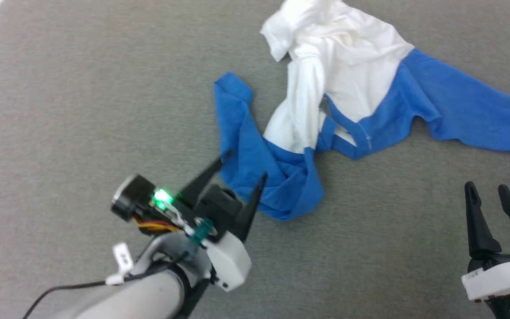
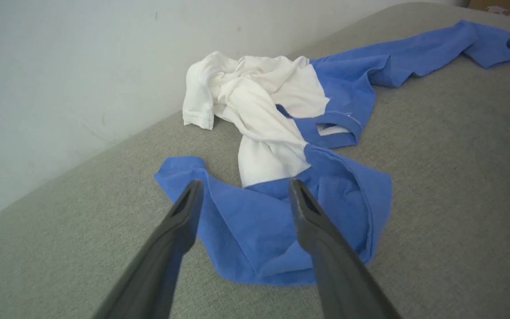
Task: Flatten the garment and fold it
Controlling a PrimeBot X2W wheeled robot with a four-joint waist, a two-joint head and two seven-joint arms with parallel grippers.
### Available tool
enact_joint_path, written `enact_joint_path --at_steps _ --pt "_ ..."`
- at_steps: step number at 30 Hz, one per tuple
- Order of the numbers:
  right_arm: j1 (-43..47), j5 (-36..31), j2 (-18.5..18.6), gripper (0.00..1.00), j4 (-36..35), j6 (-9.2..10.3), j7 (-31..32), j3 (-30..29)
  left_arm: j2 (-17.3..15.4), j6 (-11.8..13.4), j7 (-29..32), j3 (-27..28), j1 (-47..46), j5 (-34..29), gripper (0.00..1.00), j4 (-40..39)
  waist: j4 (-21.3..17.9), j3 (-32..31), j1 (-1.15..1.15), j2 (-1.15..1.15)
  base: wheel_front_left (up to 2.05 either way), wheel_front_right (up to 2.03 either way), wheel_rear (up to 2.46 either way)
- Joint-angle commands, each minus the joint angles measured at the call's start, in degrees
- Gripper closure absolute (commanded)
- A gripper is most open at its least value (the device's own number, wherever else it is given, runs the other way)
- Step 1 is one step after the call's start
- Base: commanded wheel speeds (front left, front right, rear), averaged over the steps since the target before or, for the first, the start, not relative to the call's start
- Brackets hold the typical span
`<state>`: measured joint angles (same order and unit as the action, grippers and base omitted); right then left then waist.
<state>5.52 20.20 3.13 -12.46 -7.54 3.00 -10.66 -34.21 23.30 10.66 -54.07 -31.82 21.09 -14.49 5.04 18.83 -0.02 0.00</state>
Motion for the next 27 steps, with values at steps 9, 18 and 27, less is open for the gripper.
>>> enact_joint_path --at_steps 9,18,27 --pt "-0.5 -0.6 -0.2 0.00 -2.1 0.05 1.5 0.2 3.0 -7.6 3.1 -6.9 -1.9 -0.4 0.00 10.3 1.5 1.9 0.02 0.00 0.00 0.00 0.00" --pt "-0.8 -0.3 0.0 0.00 -2.2 0.05 1.8 -0.4 6.3 -13.0 3.6 -10.6 -6.3 -1.9 0.00 22.4 -0.6 3.4 0.02 0.00 0.00 0.00 0.00" --pt "-0.2 -0.5 -0.1 0.00 -1.7 0.05 1.4 -0.7 7.8 -8.6 -1.7 -5.5 -2.9 3.1 1.00 20.6 0.6 1.6 0.02 0.00 0.00 0.00 0.00"
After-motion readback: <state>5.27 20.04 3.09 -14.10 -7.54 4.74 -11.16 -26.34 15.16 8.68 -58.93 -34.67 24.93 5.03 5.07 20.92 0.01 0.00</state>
